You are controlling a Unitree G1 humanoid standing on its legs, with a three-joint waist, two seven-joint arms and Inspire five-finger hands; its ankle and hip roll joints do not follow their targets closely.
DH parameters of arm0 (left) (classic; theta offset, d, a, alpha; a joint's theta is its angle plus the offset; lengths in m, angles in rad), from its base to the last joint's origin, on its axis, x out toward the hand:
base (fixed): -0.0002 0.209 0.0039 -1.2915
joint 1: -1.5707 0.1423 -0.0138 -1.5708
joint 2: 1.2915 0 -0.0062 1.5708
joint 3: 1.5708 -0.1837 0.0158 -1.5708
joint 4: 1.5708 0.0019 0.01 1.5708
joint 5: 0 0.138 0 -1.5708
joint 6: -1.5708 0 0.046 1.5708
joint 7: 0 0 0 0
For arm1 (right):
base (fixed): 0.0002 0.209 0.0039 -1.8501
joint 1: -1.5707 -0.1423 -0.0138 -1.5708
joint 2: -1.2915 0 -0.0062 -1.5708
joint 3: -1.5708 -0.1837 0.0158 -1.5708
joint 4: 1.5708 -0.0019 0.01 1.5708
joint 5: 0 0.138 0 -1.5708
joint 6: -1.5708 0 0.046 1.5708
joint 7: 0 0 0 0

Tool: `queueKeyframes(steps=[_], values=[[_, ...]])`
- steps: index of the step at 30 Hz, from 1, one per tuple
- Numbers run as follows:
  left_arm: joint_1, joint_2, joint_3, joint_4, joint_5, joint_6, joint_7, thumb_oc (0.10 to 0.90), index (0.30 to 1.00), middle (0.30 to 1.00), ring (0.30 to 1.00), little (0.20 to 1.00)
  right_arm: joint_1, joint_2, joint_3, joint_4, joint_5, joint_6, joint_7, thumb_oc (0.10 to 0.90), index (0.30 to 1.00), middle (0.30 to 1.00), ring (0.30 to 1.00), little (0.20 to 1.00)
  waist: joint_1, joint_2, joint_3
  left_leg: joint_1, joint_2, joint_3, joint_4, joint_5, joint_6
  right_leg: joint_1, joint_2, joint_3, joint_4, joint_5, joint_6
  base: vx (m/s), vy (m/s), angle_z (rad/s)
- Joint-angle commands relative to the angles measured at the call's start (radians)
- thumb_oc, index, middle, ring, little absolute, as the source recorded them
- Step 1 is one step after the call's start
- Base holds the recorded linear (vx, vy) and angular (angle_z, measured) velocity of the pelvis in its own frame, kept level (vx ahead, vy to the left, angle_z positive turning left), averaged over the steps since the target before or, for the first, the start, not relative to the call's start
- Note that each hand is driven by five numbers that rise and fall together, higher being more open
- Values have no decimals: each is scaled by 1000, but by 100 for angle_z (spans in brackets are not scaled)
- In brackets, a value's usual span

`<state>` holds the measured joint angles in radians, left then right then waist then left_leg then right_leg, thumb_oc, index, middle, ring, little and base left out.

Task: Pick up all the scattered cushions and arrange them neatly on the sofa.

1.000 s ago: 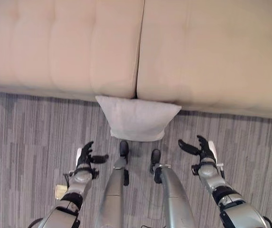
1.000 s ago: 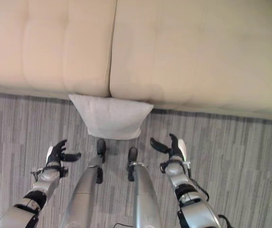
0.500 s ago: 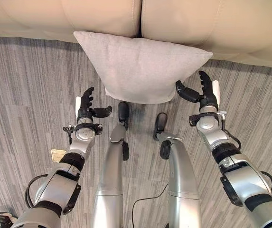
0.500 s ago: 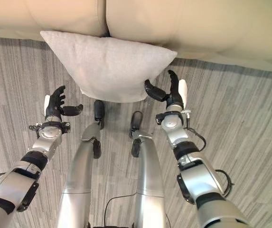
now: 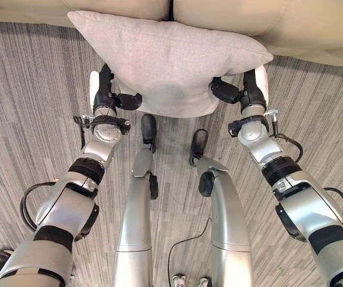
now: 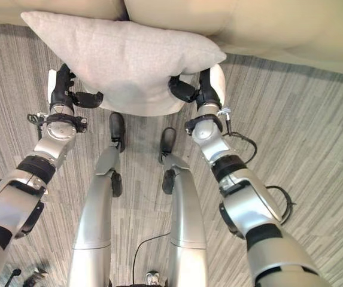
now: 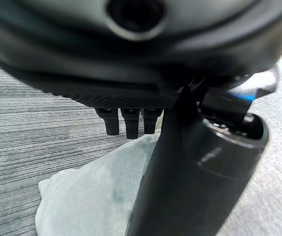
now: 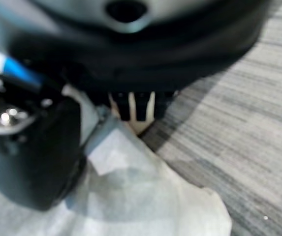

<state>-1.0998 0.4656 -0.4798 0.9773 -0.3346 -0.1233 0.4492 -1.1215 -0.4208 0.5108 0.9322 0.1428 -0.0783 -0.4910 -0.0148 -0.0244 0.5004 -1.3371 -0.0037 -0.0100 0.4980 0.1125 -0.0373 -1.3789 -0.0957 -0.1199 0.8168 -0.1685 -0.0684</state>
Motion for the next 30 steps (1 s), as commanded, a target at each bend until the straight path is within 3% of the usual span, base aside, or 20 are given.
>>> queueKeyframes(steps=[1, 7, 14, 16, 17, 22, 23, 26, 27, 30], values=[[-76, -94, -12, -114, 19, -115, 32, 400, 300, 300, 300, 300, -65, 108, 19, -135, 18, -101, -23, 400, 300, 300, 300, 300, 2, -3, -127, -27, -45, 9, 62, -159, 42, 30, 9, 79, -178, 72, 140, 35, 28, 1], [-38, -118, -3, -208, 18, -133, 42, 400, 300, 300, 300, 300, -15, 97, -18, -212, 2, -122, -37, 400, 300, 300, 300, 300, -4, 0, -143, 14, -48, 9, 20, -157, 45, 56, 16, 87, -208, 77, 141, 3, 1, 1], [108, -139, 42, -380, 56, -156, 42, 400, 300, 300, 300, 300, 132, 66, -84, -335, -53, -150, -33, 400, 300, 300, 300, 300, -2, 10, -167, 126, -56, 16, -56, -143, 39, 146, 24, 88, -250, 79, 140, 1, -7, 4], [166, -148, 52, -427, 62, -159, 31, 400, 300, 300, 300, 300, 193, 64, -109, -387, -67, -155, -27, 400, 300, 300, 300, 300, 1, 13, -168, 183, -55, 16, -86, -140, 36, 199, 21, 83, -277, 83, 141, -31, -4, 1], [231, -160, 67, -479, 63, -166, 22, 400, 300, 300, 300, 300, 255, 56, -128, -452, -87, -162, -13, 400, 300, 300, 300, 300, 2, 14, -169, 230, -52, 22, -113, -107, 37, 249, 18, 71, -312, 118, 135, -61, -13, -1], [358, -177, 89, -583, 65, -173, -11, 400, 300, 300, 300, 300, 405, 42, -181, -578, -114, -173, 16, 400, 300, 300, 300, 300, 0, 10, -176, 368, -55, 21, -156, -115, 31, 389, 15, 54, -363, 118, 138, -31, -28, 0], [429, -179, 93, -647, 78, -178, -30, 400, 300, 300, 300, 300, 501, 34, -209, -639, -122, -184, 38, 400, 300, 300, 300, 300, -2, 7, -184, 443, -54, 18, -173, -122, 29, 465, 12, 45, -384, 115, 138, 0, 0, 0], [503, -177, 89, -701, 86, -183, -52, 400, 300, 300, 300, 300, 595, 25, -235, -692, -127, -191, 61, 400, 300, 300, 300, 300, -1, 7, -192, 527, -55, 12, -198, -124, 28, 553, 11, 35, -414, 112, 138, 29, -31, 1], [574, -173, 90, -743, 89, -190, -73, 400, 300, 300, 300, 300, 682, 27, -257, -734, -131, -198, 83, 400, 300, 300, 300, 300, -3, 6, -209, 616, -55, 7, -230, -126, 26, 642, 9, 27, -446, 108, 140, 58, -39, 1], [645, -169, 100, -779, 80, -195, -90, 400, 300, 300, 300, 300, 757, 22, -279, -773, -133, -201, 104, 400, 300, 300, 300, 300, -4, 4, -225, 708, -53, 3, -269, -123, 24, 740, 11, 18, -488, 107, 141, 76, -46, -1]])
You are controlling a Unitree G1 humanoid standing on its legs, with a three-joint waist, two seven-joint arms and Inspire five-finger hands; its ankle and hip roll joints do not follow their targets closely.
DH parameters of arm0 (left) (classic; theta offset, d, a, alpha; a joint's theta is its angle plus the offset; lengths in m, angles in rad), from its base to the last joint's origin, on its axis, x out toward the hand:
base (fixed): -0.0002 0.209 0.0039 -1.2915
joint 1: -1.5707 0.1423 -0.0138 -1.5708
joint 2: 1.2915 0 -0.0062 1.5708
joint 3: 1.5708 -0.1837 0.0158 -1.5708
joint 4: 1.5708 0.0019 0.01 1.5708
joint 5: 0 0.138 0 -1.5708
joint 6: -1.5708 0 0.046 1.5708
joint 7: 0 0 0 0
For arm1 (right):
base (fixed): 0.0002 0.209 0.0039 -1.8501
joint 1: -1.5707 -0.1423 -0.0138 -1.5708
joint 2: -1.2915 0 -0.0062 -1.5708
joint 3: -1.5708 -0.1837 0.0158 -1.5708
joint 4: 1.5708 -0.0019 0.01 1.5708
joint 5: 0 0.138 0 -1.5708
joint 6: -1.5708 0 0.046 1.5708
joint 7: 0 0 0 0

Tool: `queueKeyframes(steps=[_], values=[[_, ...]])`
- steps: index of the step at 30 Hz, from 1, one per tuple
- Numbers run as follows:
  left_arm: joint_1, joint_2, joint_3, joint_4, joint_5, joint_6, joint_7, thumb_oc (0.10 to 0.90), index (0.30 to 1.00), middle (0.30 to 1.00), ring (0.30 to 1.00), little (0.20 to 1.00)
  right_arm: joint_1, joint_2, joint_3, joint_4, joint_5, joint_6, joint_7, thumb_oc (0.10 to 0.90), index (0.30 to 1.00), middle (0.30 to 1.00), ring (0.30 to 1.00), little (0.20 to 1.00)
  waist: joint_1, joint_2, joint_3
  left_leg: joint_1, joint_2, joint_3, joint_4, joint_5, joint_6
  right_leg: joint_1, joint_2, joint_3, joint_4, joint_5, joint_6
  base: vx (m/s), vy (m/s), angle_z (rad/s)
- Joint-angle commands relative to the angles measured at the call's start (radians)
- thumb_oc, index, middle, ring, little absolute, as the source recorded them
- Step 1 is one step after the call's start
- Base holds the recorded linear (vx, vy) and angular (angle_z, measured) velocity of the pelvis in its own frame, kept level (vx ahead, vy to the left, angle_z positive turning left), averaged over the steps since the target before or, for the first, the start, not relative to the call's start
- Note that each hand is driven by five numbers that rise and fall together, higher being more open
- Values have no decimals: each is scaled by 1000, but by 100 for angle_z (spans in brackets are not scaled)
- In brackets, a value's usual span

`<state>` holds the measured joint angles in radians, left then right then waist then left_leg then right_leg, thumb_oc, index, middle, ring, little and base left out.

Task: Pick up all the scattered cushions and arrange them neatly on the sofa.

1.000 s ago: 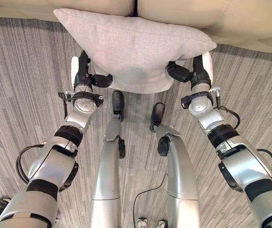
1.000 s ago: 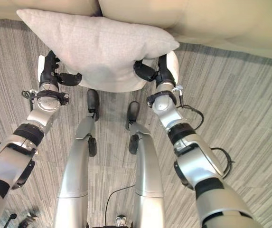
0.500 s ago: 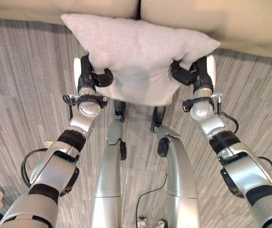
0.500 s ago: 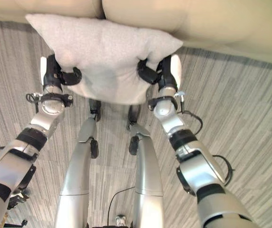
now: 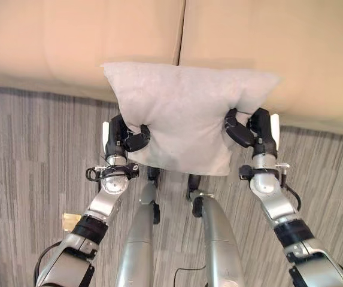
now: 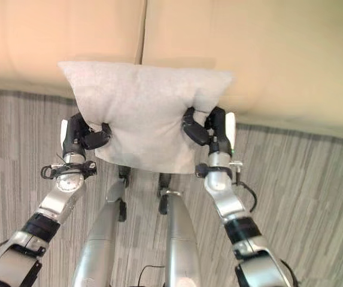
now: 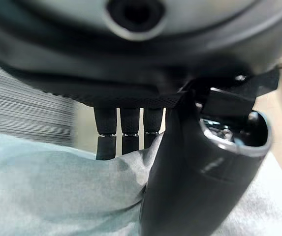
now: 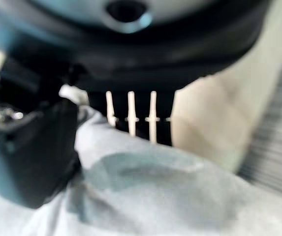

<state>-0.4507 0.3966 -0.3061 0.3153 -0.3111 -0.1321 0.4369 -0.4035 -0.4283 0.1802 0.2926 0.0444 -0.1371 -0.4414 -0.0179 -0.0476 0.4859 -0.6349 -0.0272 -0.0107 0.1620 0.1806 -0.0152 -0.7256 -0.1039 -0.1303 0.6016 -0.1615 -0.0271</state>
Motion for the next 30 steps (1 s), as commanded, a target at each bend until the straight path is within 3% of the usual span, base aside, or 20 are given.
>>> queueKeyframes(steps=[1, 3, 8, 11, 16, 21, 26, 27, 30], values=[[60, -88, -58, -141, 44, -189, -96, 400, 300, 300, 300, 300, 100, 17, 31, -161, -43, -144, 76, 400, 300, 300, 300, 300, -4, 29, -239, 94, -25, 1, 21, -188, 1, 172, 24, 23, -314, 98, 103, 152, -76, -3], [93, -80, -48, -152, 38, -190, -105, 400, 300, 300, 300, 300, 130, 8, 22, -179, -52, -143, 85, 400, 300, 300, 300, 300, -5, 31, -250, 142, -23, 1, -4, -184, 0, 222, 27, 17, -335, 97, 104, 99, -47, -6], [285, -26, 17, -236, 45, -189, -151, 400, 300, 300, 300, 300, 285, -67, -46, -288, -130, -142, 142, 400, 300, 300, 300, 300, -11, 35, -348, 349, -6, 6, -105, -180, -4, 445, 46, 8, -440, 85, 108, 146, -76, -3], [349, -9, 45, -275, 55, -184, -165, 400, 300, 300, 300, 300, 347, -76, -86, -328, -145, -140, 158, 400, 300, 300, 300, 300, -14, 33, -389, 403, 0, 3, -114, -185, -7, 509, 58, 11, -469, 83, 105, 117, -73, 2], [409, -10, 66, -309, 61, -180, -181, 400, 300, 300, 300, 300, 404, -68, -128, -379, -141, -149, 167, 400, 300, 300, 300, 300, -10, 17, -408, 431, -2, 3, -20, -227, -15, 615, 64, 15, -515, 69, 88, 78, -82, 9], [417, -26, 59, -307, 44, -178, -183, 400, 300, 300, 300, 300, 421, -60, -135, -380, -129, -140, 168, 400, 300, 300, 300, 300, -10, 6, -406, 389, -2, 17, 77, -217, -31, 659, 53, 0, -541, 69, 80, 31, -8, 10], [422, -27, 59, -309, 48, -158, -175, 400, 300, 300, 300, 300, 408, -39, -127, -371, -112, -128, 155, 400, 300, 300, 300, 300, 12, 3, -426, 343, -13, 25, -16, -171, -31, 694, 65, 11, -567, 69, 92, 139, 59, 10], [435, -31, 60, -303, 50, -158, -183, 400, 300, 300, 300, 300, 408, -30, -122, -372, -112, -125, 156, 400, 300, 300, 300, 300, 17, 10, -441, 369, -15, 7, -76, -171, -22, 704, 77, 27, -565, 60, 98, 184, 105, -8], [454, -23, 55, -312, 48, -153, -195, 400, 300, 300, 300, 300, 411, -22, -115, -370, -115, -118, 166, 400, 300, 300, 300, 300, 17, 5, -451, 405, -18, 6, -83, -178, -6, 715, 62, 44, -547, 45, 108, 221, 131, -22]])
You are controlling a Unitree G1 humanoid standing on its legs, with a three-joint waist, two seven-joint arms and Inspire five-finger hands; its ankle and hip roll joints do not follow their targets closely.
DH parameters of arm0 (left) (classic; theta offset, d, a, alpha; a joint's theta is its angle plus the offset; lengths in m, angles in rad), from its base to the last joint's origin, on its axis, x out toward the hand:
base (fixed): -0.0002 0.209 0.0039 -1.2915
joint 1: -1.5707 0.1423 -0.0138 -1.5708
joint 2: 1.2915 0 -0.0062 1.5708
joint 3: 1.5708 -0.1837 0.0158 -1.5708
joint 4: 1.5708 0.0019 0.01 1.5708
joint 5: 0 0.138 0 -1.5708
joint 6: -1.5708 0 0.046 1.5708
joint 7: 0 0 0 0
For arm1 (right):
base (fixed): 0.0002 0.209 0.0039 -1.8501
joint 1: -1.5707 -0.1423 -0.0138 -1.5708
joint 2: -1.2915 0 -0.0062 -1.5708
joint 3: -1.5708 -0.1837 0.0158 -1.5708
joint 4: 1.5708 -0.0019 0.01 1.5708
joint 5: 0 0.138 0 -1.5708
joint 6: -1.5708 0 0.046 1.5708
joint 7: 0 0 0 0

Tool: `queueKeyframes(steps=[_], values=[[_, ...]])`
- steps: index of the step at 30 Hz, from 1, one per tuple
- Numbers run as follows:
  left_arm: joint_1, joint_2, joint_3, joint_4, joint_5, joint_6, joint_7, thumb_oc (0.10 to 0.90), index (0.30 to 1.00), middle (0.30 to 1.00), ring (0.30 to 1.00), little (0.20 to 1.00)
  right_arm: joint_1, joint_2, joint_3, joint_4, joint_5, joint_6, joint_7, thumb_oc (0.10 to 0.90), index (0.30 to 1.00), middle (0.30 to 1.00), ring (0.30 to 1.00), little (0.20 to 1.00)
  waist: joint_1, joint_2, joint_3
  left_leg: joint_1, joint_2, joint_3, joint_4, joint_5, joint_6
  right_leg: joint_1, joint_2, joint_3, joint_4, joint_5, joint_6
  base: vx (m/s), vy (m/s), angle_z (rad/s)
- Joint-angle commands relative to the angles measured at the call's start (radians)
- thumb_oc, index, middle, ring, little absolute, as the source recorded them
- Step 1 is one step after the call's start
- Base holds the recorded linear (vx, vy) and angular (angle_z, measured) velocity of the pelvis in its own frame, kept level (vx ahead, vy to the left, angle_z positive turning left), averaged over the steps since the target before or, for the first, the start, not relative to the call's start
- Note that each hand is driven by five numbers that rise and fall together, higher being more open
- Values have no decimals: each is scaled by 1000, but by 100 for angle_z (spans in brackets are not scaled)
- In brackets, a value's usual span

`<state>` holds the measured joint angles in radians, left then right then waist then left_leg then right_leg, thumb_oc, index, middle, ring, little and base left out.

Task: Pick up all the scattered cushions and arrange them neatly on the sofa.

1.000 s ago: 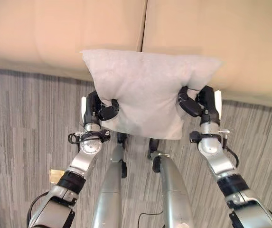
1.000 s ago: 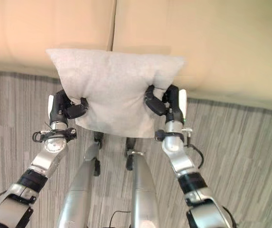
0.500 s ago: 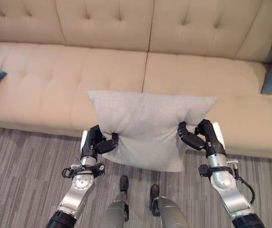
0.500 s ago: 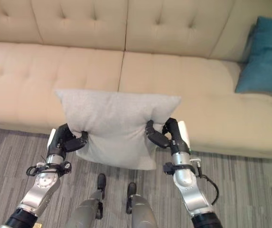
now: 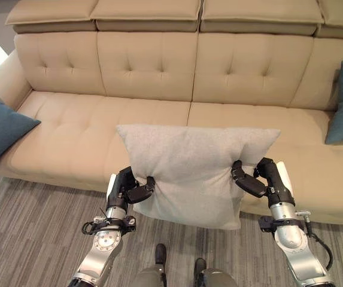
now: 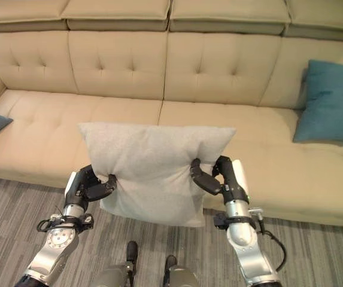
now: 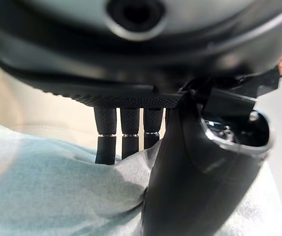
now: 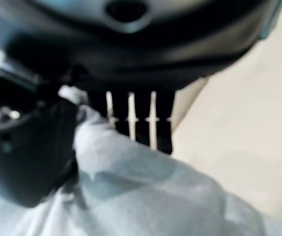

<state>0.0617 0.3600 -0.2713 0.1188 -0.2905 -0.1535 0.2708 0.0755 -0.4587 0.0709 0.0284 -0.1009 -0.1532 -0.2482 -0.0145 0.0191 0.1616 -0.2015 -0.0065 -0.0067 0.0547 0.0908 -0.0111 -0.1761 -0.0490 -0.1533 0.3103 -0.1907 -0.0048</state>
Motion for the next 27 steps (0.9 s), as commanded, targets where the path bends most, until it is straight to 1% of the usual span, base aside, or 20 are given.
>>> queueKeyframes(steps=[1, 2, 3, 4, 5, 6, 7, 9, 11, 14, 16, 18, 19, 21, 22, 23, 24, 25, 26, 27], values=[[-58, 14, 21, -116, 28, -131, -29, 400, 300, 300, 300, 300, -68, 9, -6, -106, 30, -102, -27, 400, 300, 300, 300, 300, 15, -62, -126, -26, -39, 3, 23, -88, -10, 165, 7, 69, -254, 73, 86, 264, 229, -28], [-56, 22, 15, -122, 33, -125, -33, 400, 300, 300, 300, 300, -75, 18, 1, -107, 28, -98, -24, 400, 300, 300, 300, 300, 18, -61, -126, 2, -38, 16, 10, -102, 6, 165, -8, 81, -210, 59, 99, 133, 140, -18], [-56, 22, 15, -122, 33, -125, -33, 400, 300, 300, 300, 300, -75, 18, 1, -107, 28, -97, -24, 400, 300, 300, 300, 300, 21, -62, -125, 5, -38, 18, 9, -102, 7, 165, -9, 84, -206, 56, 100, 222, 285, -25], [-61, 31, 14, -128, 50, -121, -32, 400, 300, 300, 300, 300, -82, 34, 11, -114, 26, -100, -20, 400, 300, 300, 300, 300, 23, -57, -118, 29, -40, 33, 7, -118, 26, 146, -29, 93, -125, 54, 116, 89, 150, -19], [-61, 32, 14, -128, 50, -121, -31, 400, 300, 300, 300, 300, -82, 34, 11, -114, 26, -100, -20, 400, 300, 300, 300, 300, 25, -59, -117, 30, -40, 36, 8, -118, 27, 144, -30, 96, -119, 51, 117, 147, 271, -29], [-68, 41, 18, -138, 60, -120, -25, 400, 300, 300, 300, 300, -96, 40, 24, -117, 19, -100, -16, 400, 300, 300, 300, 300, 21, -54, -103, 50, -44, 45, 10, -131, 47, 99, -48, 111, -5, 97, 135, 74, 187, -36], [-74, 47, 19, -141, 61, -120, -20, 400, 300, 300, 300, 300, -107, 42, 34, -115, 18, -98, -13, 400, 300, 300, 300, 300, 20, -53, -92, 55, -46, 50, 13, -136, 58, 68, -55, 121, 56, 129, 143, 89, 236, -33], [-81, 55, 27, -148, 69, -120, -11, 400, 300, 300, 300, 300, -118, 52, 51, -117, 22, -101, -7, 400, 300, 300, 300, 300, 22, -42, -73, 62, -39, 55, 19, -146, 73, 16, -58, 121, 158, 143, 144, 36, 123, -28], [-82, 52, 32, -148, 78, -120, -6, 400, 300, 300, 300, 300, -117, 57, 54, -120, 20, -104, -2, 400, 300, 300, 300, 300, 23, -39, -71, 79, -38, 52, 18, -158, 78, -16, -63, 105, 178, 136, 132, 103, 80, -18], [-78, 47, 36, -145, 76, -121, -7, 400, 300, 300, 300, 300, -122, 54, 56, -115, 20, -102, 3, 400, 300, 300, 300, 300, 20, -41, -75, 104, -40, 48, 1, -169, 74, -22, -57, 79, 99, 112, 121, 169, 28, -16], [-69, 38, 39, -142, 64, -120, -13, 400, 300, 300, 300, 300, -137, 51, 63, -99, 39, -100, 14, 400, 300, 300, 300, 300, 19, -55, -78, 134, -49, 54, -12, -189, 72, -55, -35, 42, -49, 138, 124, 187, -23, -14], [-67, 31, 41, -138, 60, -121, -12, 400, 300, 300, 300, 300, -138, 48, 65, -94, 44, -101, 15, 400, 300, 300, 300, 300, 16, -56, -75, 148, -51, 47, -16, -198, 71, -77, -16, 41, -90, 160, 127, 172, -25, -45], [-77, 24, 40, -130, 57, -122, -9, 400, 300, 300, 300, 300, -140, 44, 62, -91, 46, -101, 12, 400, 300, 300, 300, 300, 6, -65, -65, 163, -64, 26, -17, -206, 71, -119, 15, 59, -121, 189, 133, 269, -50, -21], [-87, 18, 36, -127, 54, -125, -10, 400, 300, 300, 300, 300, -136, 43, 57, -89, 47, -100, 9, 400, 300, 300, 300, 300, 0, -69, -60, 171, -73, 7, -13, -214, 68, -116, 29, 77, -139, 196, 134, 218, -61, 36], [-95, 11, 27, -128, 60, -127, -17, 400, 300, 300, 300, 300, -119, 41, 43, -92, 45, -103, 4, 400, 300, 300, 300, 300, -10, -82, -64, 181, -91, -16, 0, -236, 65, -82, 42, 117, -180, 200, 122, 238, -92, 64], [-96, 5, 22, -129, 59, -127, -20, 400, 300, 300, 300, 300, -107, 41, 34, -91, 48, -105, 3, 400, 300, 300, 300, 300, -13, -84, -69, 187, -91, -22, 12, -249, 57, -65, 48, 125, -190, 203, 113, 238, -93, 69], [-95, 5, 22, -129, 59, -127, -19, 400, 300, 300, 300, 300, -106, 41, 34, -91, 48, -105, 3, 400, 300, 300, 300, 300, -14, -83, -69, 187, -90, -23, 14, -250, 57, -63, 49, 123, -191, 203, 113, 261, -124, 69], [-90, -4, 16, -133, 48, -128, -24, 400, 300, 300, 300, 300, -81, 38, 16, -94, 57, -108, 0, 400, 300, 300, 300, 300, -20, -83, -88, 191, -79, -21, 51, -282, 34, -31, 46, 107, -212, 198, 101, 187, -92, 54], [-89, -4, 15, -134, 48, -128, -24, 400, 300, 300, 300, 300, -80, 38, 16, -95, 58, -108, 1, 400, 300, 300, 300, 300, -22, -82, -88, 189, -78, -24, 56, -285, 33, -29, 46, 104, -214, 199, 101, 293, -166, 50], [-91, -7, 10, -129, 43, -126, -25, 400, 300, 300, 300, 300, -68, 38, 5, -97, 64, -111, -2, 400, 300, 300, 300, 300, -28, -84, -91, 177, -66, -14, 105, -288, 11, -12, 46, 100, -218, 193, 92, 161, -135, 23]])
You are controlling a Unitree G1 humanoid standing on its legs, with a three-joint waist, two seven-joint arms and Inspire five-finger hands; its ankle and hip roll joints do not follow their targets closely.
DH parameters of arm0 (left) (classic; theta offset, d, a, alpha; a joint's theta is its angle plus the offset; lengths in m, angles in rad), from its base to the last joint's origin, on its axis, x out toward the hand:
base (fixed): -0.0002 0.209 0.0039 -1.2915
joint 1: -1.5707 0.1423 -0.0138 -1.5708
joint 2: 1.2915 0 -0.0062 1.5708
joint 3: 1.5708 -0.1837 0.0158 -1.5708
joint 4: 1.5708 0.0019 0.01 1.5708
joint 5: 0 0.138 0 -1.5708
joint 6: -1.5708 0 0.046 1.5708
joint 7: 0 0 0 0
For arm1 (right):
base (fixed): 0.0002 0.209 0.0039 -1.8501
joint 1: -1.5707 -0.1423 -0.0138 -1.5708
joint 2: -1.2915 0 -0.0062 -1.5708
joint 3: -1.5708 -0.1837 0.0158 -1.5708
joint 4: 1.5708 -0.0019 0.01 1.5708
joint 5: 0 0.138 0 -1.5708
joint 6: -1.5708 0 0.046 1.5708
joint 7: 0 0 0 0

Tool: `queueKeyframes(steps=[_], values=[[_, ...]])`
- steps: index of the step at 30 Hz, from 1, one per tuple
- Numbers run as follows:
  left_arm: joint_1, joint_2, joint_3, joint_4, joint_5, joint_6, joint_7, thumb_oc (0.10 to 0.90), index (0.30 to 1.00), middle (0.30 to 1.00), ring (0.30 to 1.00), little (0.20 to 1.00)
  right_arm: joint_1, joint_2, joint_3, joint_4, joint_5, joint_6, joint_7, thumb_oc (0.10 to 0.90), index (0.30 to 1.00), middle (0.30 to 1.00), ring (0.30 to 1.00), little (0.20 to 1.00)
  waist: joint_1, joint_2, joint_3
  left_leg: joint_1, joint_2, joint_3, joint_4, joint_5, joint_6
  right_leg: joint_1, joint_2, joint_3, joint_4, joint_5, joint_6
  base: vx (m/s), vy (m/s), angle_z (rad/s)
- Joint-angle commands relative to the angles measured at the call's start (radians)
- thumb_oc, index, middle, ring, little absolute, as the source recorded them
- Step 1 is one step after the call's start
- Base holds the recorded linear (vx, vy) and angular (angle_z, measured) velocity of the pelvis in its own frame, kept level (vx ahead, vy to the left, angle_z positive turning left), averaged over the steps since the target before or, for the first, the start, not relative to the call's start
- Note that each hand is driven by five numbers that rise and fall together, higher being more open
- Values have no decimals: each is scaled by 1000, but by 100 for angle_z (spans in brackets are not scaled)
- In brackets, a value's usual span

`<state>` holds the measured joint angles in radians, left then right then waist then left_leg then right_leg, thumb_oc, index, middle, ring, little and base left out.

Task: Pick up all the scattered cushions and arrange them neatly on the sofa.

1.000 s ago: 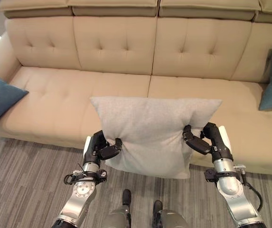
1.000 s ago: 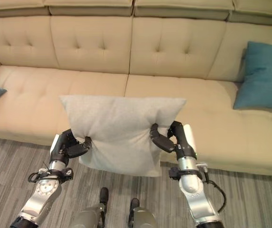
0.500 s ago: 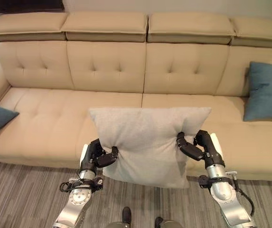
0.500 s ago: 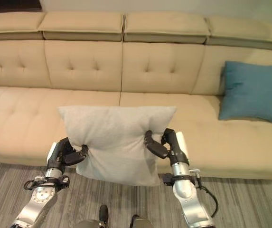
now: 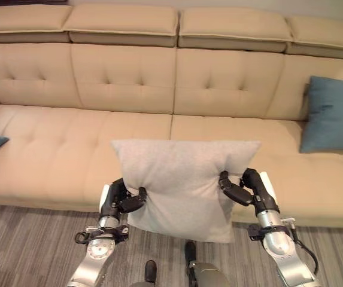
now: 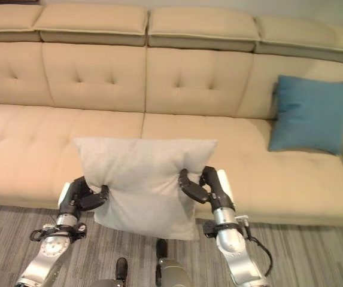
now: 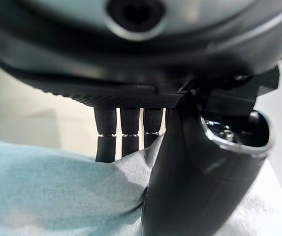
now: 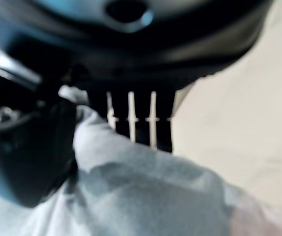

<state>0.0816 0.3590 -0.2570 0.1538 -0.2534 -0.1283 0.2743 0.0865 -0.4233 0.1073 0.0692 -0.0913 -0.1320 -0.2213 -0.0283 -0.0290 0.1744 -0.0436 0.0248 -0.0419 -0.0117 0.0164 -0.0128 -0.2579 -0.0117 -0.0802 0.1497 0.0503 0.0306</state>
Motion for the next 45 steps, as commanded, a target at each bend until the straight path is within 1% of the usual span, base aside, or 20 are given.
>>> queueKeyframes(steps=[1, 3, 4, 6, 7, 9, 10, 12, 15, 19, 20, 24, 26, 28, 29, 30, 33, 34, 37, 45], values=[[-111, -11, -15, -163, -8, -151, -38, 400, 300, 300, 300, 300, -68, -4, -41, -140, 65, -130, -29, 400, 300, 300, 300, 300, -19, -38, -91, -44, -79, 39, 314, -199, -4, 97, -2, 15, -62, -59, 42, 180, -169, 41], [-116, -17, -20, -159, -20, -148, -37, 400, 300, 300, 300, 300, -71, -16, -42, -137, 70, -126, -34, 400, 300, 300, 300, 300, -18, -38, -72, -121, -68, 46, 446, -165, -11, 116, -2, 4, -60, -74, 20, 52, -84, 40], [-116, -17, -20, -158, -20, -148, -37, 400, 300, 300, 300, 300, -71, -16, -42, -136, 70, -126, -34, 400, 300, 300, 300, 300, -19, -36, -72, -127, -66, 45, 455, -168, -12, 114, -1, 2, -59, -74, 20, 55, -54, 32], [-114, -19, -21, -157, -28, -148, -41, 400, 300, 300, 300, 300, -71, -18, -41, -132, 77, -122, -31, 400, 300, 300, 300, 300, -20, -40, -68, -172, -43, 78, 480, -165, -2, 121, -8, -5, -58, -93, 11, 95, -42, 18], [-112, -16, -19, -154, -27, -144, -44, 400, 300, 300, 300, 300, -67, -20, -47, -132, 76, -121, -32, 400, 300, 300, 300, 300, -16, -45, -72, -196, -34, 93, 420, -183, 7, 133, -16, -11, -65, -106, 14, 97, -15, 9], [-109, -15, -21, -152, -25, -142, -47, 400, 300, 300, 300, 300, -63, -21, -53, -133, 75, -121, -32, 400, 300, 300, 300, 300, -15, -44, -78, -199, -31, 95, 370, -180, 7, 142, -16, -11, -70, -111, 18, 183, 9, 8], [-104, -14, -21, -154, -24, -138, -51, 400, 300, 300, 300, 300, -58, -20, -57, -129, 77, -121, -32, 400, 300, 300, 300, 300, -10, -37, -83, -193, -27, 91, 245, -126, -4, 157, -11, -13, -78, -121, 21, 270, 51, 7], [-104, -10, -17, -159, -23, -131, -49, 400, 300, 300, 300, 300, -58, -15, -59, -125, 84, -120, -37, 400, 300, 300, 300, 300, 4, -27, -80, -235, -26, 79, 154, -42, -19, 190, 5, -3, -94, -138, 19, 245, 61, 16], [-104, -8, -13, -170, -16, -130, -43, 400, 300, 300, 300, 300, -58, -9, -59, -120, 86, -115, -45, 400, 300, 300, 300, 300, 22, -28, -70, -290, -39, 56, 92, 1, -32, 232, 15, 20, -102, -162, 15, 231, 81, 2], [-92, -4, -13, -177, -6, -136, -49, 400, 300, 300, 300, 300, -50, 2, -52, -131, 88, -119, -34, 400, 300, 300, 300, 300, 31, -13, -89, -251, -32, 42, 35, 41, -30, 269, 15, 43, -99, -184, 23, 236, 143, -32], [-88, 2, -14, -183, -4, -137, -50, 400, 300, 300, 300, 300, -52, 10, -44, -143, 92, -119, -23, 400, 300, 300, 300, 300, 32, -12, -102, -230, -35, 50, 40, 41, -19, 279, -6, 55, -78, -194, 33, 358, 273, -40], [-92, 10, -9, -190, -2, -138, -52, 400, 300, 300, 300, 300, -61, 22, -34, -156, 84, -120, -11, 400, 300, 300, 300, 300, 37, -13, -113, -190, -45, 80, 45, 14, 3, 273, -40, 65, -22, -199, 59, 178, 176, -49], [-106, 29, 1, -198, -1, -137, -43, 400, 300, 300, 300, 300, -95, 24, -17, -163, 71, -115, -4, 400, 300, 300, 300, 300, 38, -9, -103, -156, -45, 109, 51, -13, 30, 207, -66, 87, 118, -179, 84, 121, 228, -24], [-113, 38, 12, -200, 4, -140, -34, 400, 300, 300, 300, 300, -107, 30, -12, -169, 71, -118, -4, 400, 300, 300, 300, 300, 35, -4, -93, -148, -41, 120, 52, -22, 41, 163, -72, 90, 180, -157, 91, 24, 111, -39], [-114, 38, 12, -200, 5, -140, -34, 400, 300, 300, 300, 300, -107, 30, -12, -170, 71, -117, -4, 400, 300, 300, 300, 300, 37, -5, -93, -149, -41, 122, 52, -22, 42, 160, -72, 92, 183, -158, 91, -6, 51, -38], [-115, 39, 19, -201, 9, -144, -29, 400, 300, 300, 300, 300, -113, 36, -8, -175, 66, -121, 2, 400, 300, 300, 300, 300, 35, -3, -86, -139, -38, 129, 42, -27, 43, 115, -69, 75, 187, -144, 91, 5, 22, -29], [-119, 35, 21, -198, 9, -149, -23, 400, 300, 300, 300, 300, -125, 31, -5, -173, 62, -123, -1, 400, 300, 300, 300, 300, 29, -3, -85, -125, -39, 132, 22, -30, 39, 80, -57, 50, 122, -137, 84, 32, -19, -11], [-119, 31, 17, -194, 3, -149, -31, 400, 300, 300, 300, 300, -120, 29, -7, -170, 68, -125, -3, 400, 300, 300, 300, 300, 22, -15, -84, -118, -51, 124, 21, -37, 38, 87, -50, 47, 10, -129, 76, 68, -60, 0], [-107, 10, 17, -199, 3, -152, -39, 400, 300, 300, 300, 300, -102, 26, -20, -175, 54, -125, -5, 400, 300, 300, 300, 300, 15, -23, -82, -111, -59, 109, 26, -43, 32, 126, -41, 60, -54, -111, 71, 77, -91, 20], [-119, 0, 8, -202, -2, -146, -34, 400, 300, 300, 300, 300, -95, 26, -31, -162, 66, -116, -17, 400, 300, 300, 300, 300, 9, -13, -117, -54, -43, 107, -40, -35, 16, 196, -29, 34, -153, -94, 61, 84, -63, 6]])
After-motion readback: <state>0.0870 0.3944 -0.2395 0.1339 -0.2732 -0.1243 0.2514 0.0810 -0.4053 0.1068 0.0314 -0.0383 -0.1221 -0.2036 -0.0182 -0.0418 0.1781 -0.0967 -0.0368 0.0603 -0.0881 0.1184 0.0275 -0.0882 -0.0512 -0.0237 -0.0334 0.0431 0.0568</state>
